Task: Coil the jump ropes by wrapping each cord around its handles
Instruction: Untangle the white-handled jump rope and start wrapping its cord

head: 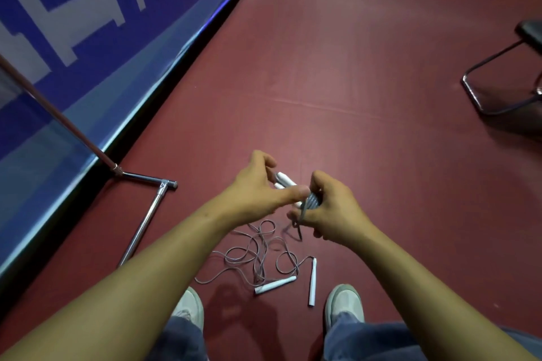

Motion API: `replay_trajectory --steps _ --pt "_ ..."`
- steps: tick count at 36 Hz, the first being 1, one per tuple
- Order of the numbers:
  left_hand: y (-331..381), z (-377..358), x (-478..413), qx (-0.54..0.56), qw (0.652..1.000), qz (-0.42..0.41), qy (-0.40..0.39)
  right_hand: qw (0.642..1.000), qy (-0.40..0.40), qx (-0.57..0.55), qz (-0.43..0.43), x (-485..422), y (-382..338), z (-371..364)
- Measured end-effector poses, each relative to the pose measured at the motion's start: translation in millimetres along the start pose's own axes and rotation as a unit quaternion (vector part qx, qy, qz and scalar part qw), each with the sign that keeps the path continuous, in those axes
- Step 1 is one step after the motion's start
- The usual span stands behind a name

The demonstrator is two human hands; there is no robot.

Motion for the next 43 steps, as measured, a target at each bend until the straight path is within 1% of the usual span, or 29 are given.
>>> replay_trajectory --steps 2,5,8,13,16,18,20,21,23,25,27,28,29,30,31,32,33,34,35,37,38,39,40,41,42,43 --pt "2 -2 0 -0.030 1.000 0.004 0.005 1.000 -0.024 0.009 0.004 0 -1 -1" --pt "8 -5 -1 -0.077 0.995 -0.045 -0.052 0.998 -0.057 0.031 0.015 0 -5 -1" --pt "6 1 -2 -0.044 0.994 -0.030 -0.099 0.995 -0.066 0.067 0.025 1 -6 0" --pt "3 9 -2 -0.037 0.992 -0.020 -0.116 0.991 -0.049 0.117 0.033 2 -5 8" --pt "-1 12 -4 -0.072 0.994 -0.027 -0.079 0.991 -0.060 0.116 0.027 4 -9 15" --pt "-7 15 -7 -0.097 0.995 -0.015 -0.020 0.993 -0.056 0.100 0.020 6 -10 19" --pt "-17 19 -11 -0.112 0.992 0.008 0.052 0.997 -0.041 0.063 0.002 6 -10 24" --pt "-22 21 -12 -0.121 0.989 0.024 0.076 0.999 -0.031 0.041 -0.009 6 -11 28" --pt "-28 22 -12 -0.132 0.986 0.060 0.084 0.999 -0.018 -0.023 -0.023 5 -12 33" --pt "-29 20 -11 -0.149 0.981 0.110 0.050 0.996 -0.022 -0.086 -0.022 7 -16 36" --pt "-29 18 -8 -0.157 0.974 0.163 -0.009 0.990 -0.039 -0.136 -0.017 9 -22 37" --pt "-28 17 -6 -0.161 0.969 0.180 -0.058 0.986 -0.050 -0.157 -0.014 11 -24 37" --pt "-28 15 -4 -0.181 0.960 0.178 -0.120 0.983 -0.059 -0.172 -0.012 11 -26 38" --pt "-26 13 -1 -0.228 0.943 0.158 -0.185 0.982 -0.064 -0.179 -0.011 12 -27 38" --pt "-24 10 2 -0.284 0.923 0.123 -0.230 0.981 -0.068 -0.179 -0.012 12 -28 39" --pt "-20 7 3 -0.333 0.906 0.076 -0.251 0.982 -0.071 -0.177 -0.013 12 -28 39" --pt "-13 4 5 -0.358 0.898 0.031 -0.254 0.982 -0.073 -0.175 -0.012 12 -29 40" --pt "-7 1 4 -0.353 0.900 -0.001 -0.256 0.982 -0.074 -0.175 -0.012 12 -29 40" --pt "-1 -2 3 -0.325 0.910 -0.027 -0.255 0.981 -0.073 -0.177 -0.011 11 -29 40" --pt "4 -8 1 -0.248 0.942 -0.027 -0.225 0.980 -0.073 -0.185 -0.009 11 -29 41" --pt "4 -9 0 -0.231 0.952 -0.003 -0.199 0.979 -0.073 -0.190 -0.008 11 -29 41" --pt "5 -8 0 -0.230 0.960 0.017 -0.162 0.978 -0.072 -0.194 -0.009 11 -29 42" --pt "4 -6 -1 -0.253 0.959 0.017 -0.123 0.978 -0.070 -0.197 -0.009 11 -29 44" --pt "3 -5 -2 -0.280 0.955 -0.015 -0.096 0.978 -0.070 -0.197 -0.009 12 -29 45" --pt "5 -4 -1 -0.289 0.951 -0.065 -0.090 0.978 -0.071 -0.197 -0.008 12 -29 46" --pt "7 -3 -2 -0.267 0.952 -0.114 -0.098 0.977 -0.075 -0.197 -0.007 13 -30 47"
Point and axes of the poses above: each hand's wrist, its own x-axis away from the middle knuckle, its own z-axis out of the back of the hand, y = z × x, the point moved 1 cm from there along -x, towards the middle knuckle, and after that the axes turned 13 degrees about -z, right-handed, at the moved point
